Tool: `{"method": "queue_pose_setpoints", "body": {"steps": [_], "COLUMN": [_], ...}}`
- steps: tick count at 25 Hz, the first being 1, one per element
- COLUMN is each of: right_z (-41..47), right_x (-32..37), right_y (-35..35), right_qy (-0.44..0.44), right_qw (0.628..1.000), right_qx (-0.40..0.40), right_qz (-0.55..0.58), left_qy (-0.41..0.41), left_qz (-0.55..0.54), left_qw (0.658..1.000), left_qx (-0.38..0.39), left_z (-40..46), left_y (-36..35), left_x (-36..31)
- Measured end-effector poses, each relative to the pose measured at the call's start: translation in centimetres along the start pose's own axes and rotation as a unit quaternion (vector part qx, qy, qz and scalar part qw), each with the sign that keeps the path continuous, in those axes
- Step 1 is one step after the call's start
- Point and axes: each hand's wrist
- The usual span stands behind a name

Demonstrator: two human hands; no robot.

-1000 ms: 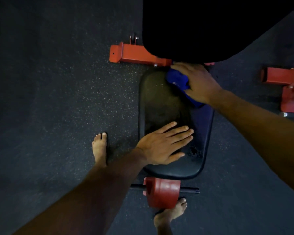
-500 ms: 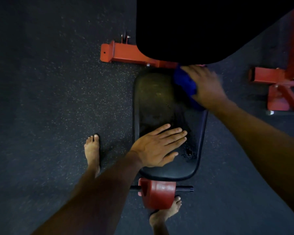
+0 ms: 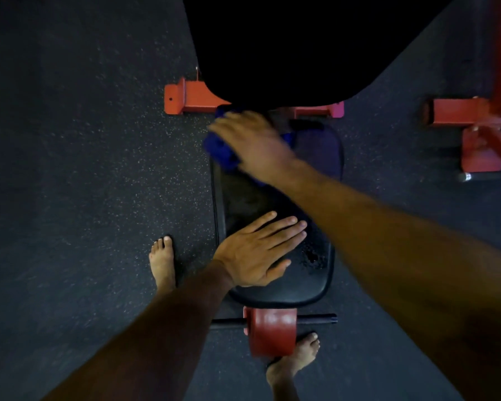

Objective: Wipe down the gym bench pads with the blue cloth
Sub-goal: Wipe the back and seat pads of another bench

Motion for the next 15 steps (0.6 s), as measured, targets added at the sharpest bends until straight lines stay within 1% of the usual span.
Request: {"method": "queue_pose_setpoints", "body": {"steps": [1, 2, 3, 5, 7, 10, 11, 12, 13, 15], "right_z": [1.0, 2.1, 2.8, 1.6, -1.5, -6.4, -8.2, -10.0, -11.8, -15.3], "right_x": [1.4, 2.3, 2.5, 0.8, -2.3, -6.5, -7.4, -8.2, -8.6, -8.0], "right_y": [-0.5, -0.9, -1.1, -0.7, 0.4, 2.9, 3.8, 4.5, 5.0, 5.3], "right_qy": [0.034, 0.044, 0.038, 0.023, -0.023, -0.143, -0.176, -0.208, -0.243, -0.324], "right_qw": [0.999, 0.999, 0.999, 1.000, 1.000, 0.989, 0.982, 0.970, 0.950, 0.892], "right_qx": [0.010, 0.016, 0.016, 0.009, 0.003, -0.007, -0.031, -0.077, -0.134, -0.233], "right_qz": [-0.007, -0.004, 0.003, 0.010, 0.005, 0.041, 0.066, 0.099, 0.140, 0.214], "left_qy": [-0.002, -0.002, -0.001, 0.002, 0.006, 0.005, 0.004, 0.004, 0.006, 0.008], "left_qz": [-0.006, -0.013, -0.017, -0.018, -0.011, -0.003, -0.002, -0.001, 0.002, 0.010], "left_qw": [1.000, 0.999, 0.999, 1.000, 1.000, 1.000, 0.999, 0.999, 0.999, 0.999], "left_qx": [-0.018, -0.031, -0.032, -0.012, 0.015, 0.030, 0.032, 0.033, 0.034, 0.038], "left_z": [0.0, -0.1, -0.3, -0.3, -0.2, -0.1, 0.0, 0.1, 0.0, -0.1], "left_y": [-0.1, -0.2, -0.2, -0.1, -0.1, 0.1, 0.2, 0.3, 0.3, 0.6], "left_x": [0.0, 0.0, 0.1, 0.2, 0.2, 0.2, 0.1, 0.0, 0.1, 0.0]}}
Point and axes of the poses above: each hand's wrist, its own z-axis towards the middle knuckle, its own y-axis out of the back of the hand, x = y × z, and after that the axes turned 10 degrees about -x, right-handed
